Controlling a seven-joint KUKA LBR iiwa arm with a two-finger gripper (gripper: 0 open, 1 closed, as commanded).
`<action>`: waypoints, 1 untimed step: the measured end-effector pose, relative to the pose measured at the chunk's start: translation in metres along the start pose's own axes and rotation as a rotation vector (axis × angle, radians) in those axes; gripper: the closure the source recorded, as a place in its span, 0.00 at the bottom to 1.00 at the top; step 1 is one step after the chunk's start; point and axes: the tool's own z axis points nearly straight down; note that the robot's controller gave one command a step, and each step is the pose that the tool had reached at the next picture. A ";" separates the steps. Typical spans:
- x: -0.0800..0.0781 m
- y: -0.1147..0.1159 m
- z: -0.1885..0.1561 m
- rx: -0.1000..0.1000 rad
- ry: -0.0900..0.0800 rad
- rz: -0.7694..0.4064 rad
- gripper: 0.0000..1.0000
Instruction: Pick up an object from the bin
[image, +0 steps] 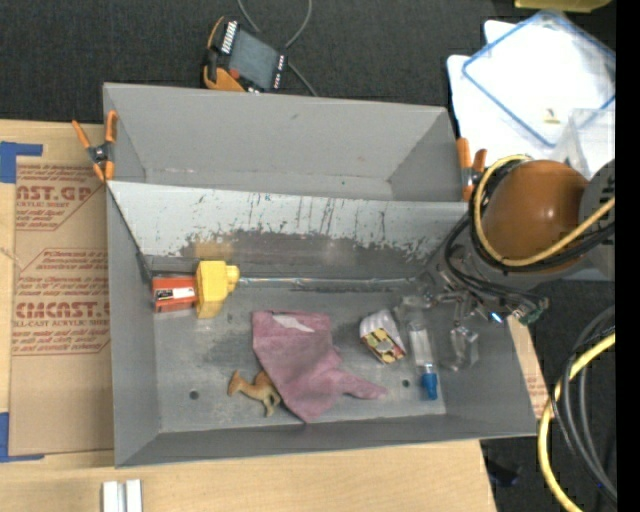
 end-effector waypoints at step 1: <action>0.020 0.004 0.017 -0.002 -0.006 -0.099 0.00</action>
Offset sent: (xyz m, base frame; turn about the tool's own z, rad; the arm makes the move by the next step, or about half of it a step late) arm -0.0043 -0.0066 -0.0323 -0.0255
